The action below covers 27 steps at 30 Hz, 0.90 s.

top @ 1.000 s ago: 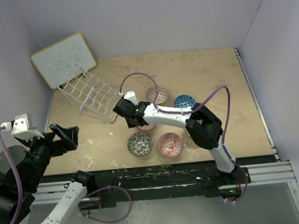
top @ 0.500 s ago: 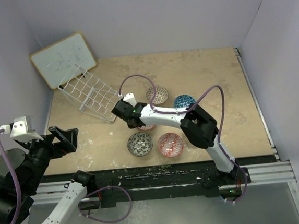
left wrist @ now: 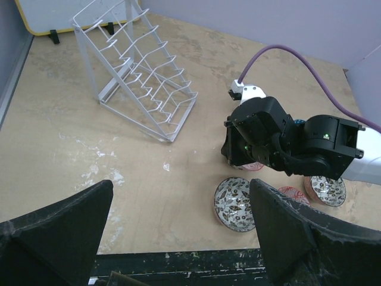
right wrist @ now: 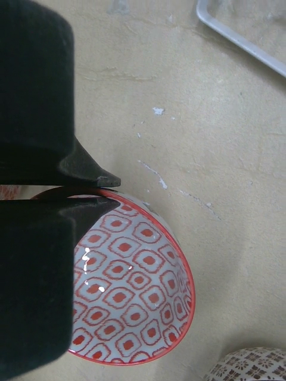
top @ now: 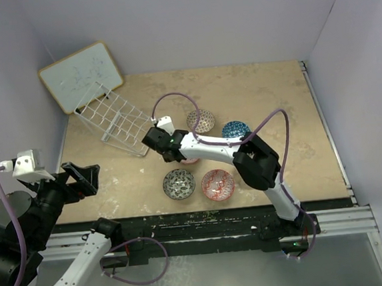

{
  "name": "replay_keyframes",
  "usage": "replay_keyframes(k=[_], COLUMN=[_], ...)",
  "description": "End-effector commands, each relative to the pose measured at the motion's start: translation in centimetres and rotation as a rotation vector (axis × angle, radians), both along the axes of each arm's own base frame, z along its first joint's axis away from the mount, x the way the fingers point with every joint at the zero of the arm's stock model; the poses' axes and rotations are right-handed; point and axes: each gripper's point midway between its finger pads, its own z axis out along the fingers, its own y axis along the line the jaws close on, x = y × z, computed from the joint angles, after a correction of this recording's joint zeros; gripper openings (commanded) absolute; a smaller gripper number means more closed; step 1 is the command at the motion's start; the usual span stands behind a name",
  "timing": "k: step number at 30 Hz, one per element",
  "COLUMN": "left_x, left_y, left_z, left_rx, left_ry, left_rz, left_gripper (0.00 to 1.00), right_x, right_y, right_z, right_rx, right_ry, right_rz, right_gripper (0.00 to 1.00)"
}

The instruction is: Load the bowls into the dish rack

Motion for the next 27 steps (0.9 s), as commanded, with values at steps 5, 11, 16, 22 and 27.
replay_keyframes(k=[5, 11, 16, 22, 27], left_x=[0.0, 0.0, 0.2, 0.1, 0.2], left_y=[0.2, 0.3, 0.1, 0.3, 0.2], left_z=[1.1, 1.5, 1.6, 2.1, 2.0], left_rx=[-0.008, -0.006, 0.000, 0.012, 0.017], left_ry=[-0.035, -0.038, -0.033, -0.038, -0.032], left_rz=[0.014, 0.014, 0.007, 0.009, 0.004], left_gripper=[0.99, 0.99, 0.99, 0.99, 0.99], right_x=[1.4, 1.0, 0.6, -0.4, -0.7], right_y=[4.5, 6.2, 7.3, 6.7, 6.4], right_z=[11.2, 17.9, 23.5, 28.8, 30.3], right_rx=[0.354, 0.608, 0.951, 1.307, 1.504], right_ry=[-0.156, -0.247, -0.287, -0.393, -0.446], right_rz=[0.084, 0.139, 0.236, 0.321, 0.363], right_gripper=[0.00, 0.00, 0.00, 0.00, 0.00])
